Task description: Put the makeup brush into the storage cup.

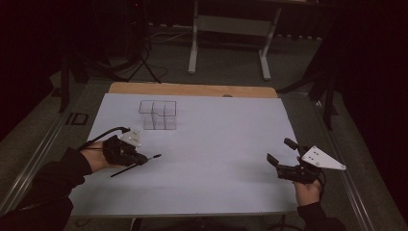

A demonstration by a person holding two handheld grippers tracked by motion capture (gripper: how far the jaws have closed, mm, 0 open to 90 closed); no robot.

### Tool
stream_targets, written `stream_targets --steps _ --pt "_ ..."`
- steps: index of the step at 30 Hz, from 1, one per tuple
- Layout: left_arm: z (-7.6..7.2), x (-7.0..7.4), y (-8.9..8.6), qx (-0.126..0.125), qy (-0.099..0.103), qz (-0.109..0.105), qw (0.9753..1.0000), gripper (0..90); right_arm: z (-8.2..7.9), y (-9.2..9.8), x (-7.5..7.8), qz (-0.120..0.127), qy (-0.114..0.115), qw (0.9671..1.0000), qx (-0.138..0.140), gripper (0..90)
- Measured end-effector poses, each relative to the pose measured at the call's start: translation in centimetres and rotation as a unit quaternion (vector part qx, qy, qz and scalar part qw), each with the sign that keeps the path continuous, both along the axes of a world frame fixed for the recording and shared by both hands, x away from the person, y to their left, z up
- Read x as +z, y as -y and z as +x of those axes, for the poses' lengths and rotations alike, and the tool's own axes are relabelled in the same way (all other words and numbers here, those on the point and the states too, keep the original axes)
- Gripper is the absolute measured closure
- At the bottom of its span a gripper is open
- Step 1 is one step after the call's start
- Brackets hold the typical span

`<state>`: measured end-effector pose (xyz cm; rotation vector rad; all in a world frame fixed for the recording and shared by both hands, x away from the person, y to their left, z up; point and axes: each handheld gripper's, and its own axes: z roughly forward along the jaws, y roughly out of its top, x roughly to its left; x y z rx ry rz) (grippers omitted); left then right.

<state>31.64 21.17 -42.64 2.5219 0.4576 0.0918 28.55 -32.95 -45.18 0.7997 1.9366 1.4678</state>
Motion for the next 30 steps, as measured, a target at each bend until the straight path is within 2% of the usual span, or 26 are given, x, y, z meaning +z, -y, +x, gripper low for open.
stream_targets --steps 1,3,6,8,12,13,14,16,17,20,21,22,24,25,26,27,29,30 --pt "-0.1 0.1 -0.1 0.006 0.008 -0.003 0.9999 86.1 0.0 0.0 0.0 0.000 0.000 1.0000 0.000 13.4" --pt "0.0 0.4 -0.4 0.010 0.007 -0.018 0.9998 86.1 0.0 0.0 0.0 0.001 0.000 1.0000 0.000 13.4" --pt "-0.1 0.7 -0.8 0.023 0.016 -0.037 0.9989 86.1 0.0 0.0 0.0 0.001 0.001 1.0000 0.002 13.4" --pt "-0.1 1.0 -1.1 0.029 0.017 -0.052 0.9981 86.1 0.0 0.0 0.0 0.003 0.002 1.0000 0.003 13.4" --pt "-0.3 1.5 -1.5 0.044 0.034 -0.076 0.9955 86.1 0.0 0.0 0.0 0.003 0.005 1.0000 0.005 13.4" --pt "-0.3 1.6 -1.6 0.046 0.030 -0.082 0.9951 86.1 -0.1 0.0 0.0 0.004 0.005 1.0000 0.005 13.3" --pt "-0.4 1.6 -1.7 0.049 0.040 -0.084 0.9945 86.1 -0.1 0.0 0.0 0.003 0.005 1.0000 0.006 13.3" --pt "-0.4 1.8 -1.9 0.054 0.041 -0.095 0.9931 86.1 -0.1 0.0 0.0 0.004 0.005 1.0000 0.006 13.3" --pt "-0.4 1.9 -1.9 0.062 0.051 -0.097 0.9920 86.1 -0.1 0.0 0.0 0.005 0.004 1.0000 0.007 13.3" --pt "-0.3 2.1 -2.2 0.078 0.058 -0.109 0.9892 86.1 -0.1 -0.1 0.0 0.003 0.003 1.0000 0.007 13.3" --pt "-0.2 2.1 -2.3 0.081 0.051 -0.115 0.9887 86.1 -0.1 -0.1 0.0 0.003 0.003 1.0000 0.007 13.3" --pt "-0.2 2.1 -2.3 0.089 0.059 -0.114 0.9877 86.1 -0.1 -0.1 0.0 0.002 0.002 1.0000 0.006 13.3" --pt "0.0 2.2 -2.4 0.098 0.057 -0.118 0.9865 86.1 -0.1 -0.2 0.0 0.002 0.002 1.0000 0.006 13.3" --pt "0.0 2.2 -2.4 0.108 0.065 -0.117 0.9851 86.1 0.0 -0.2 -0.1 0.001 0.002 1.0000 0.005 13.3" --pt "0.1 2.3 -2.5 0.109 0.059 -0.125 0.9843 86.1 0.0 -0.2 -0.1 0.000 0.002 1.0000 0.005 13.3" --pt "0.0 2.3 -2.5 0.112 0.069 -0.125 0.9834 86.1 0.0 -0.2 -0.1 0.000 0.002 1.0000 0.005 13.3" --pt "0.1 2.3 -2.5 0.118 0.067 -0.132 0.9819 86.1 0.0 -0.2 -0.1 0.000 0.002 1.0000 0.005 13.3" --pt "0.1 2.3 -2.5 0.125 0.079 -0.134 0.9799 86.1 0.0 -0.2 -0.1 0.000 0.002 1.0000 0.005 13.3"
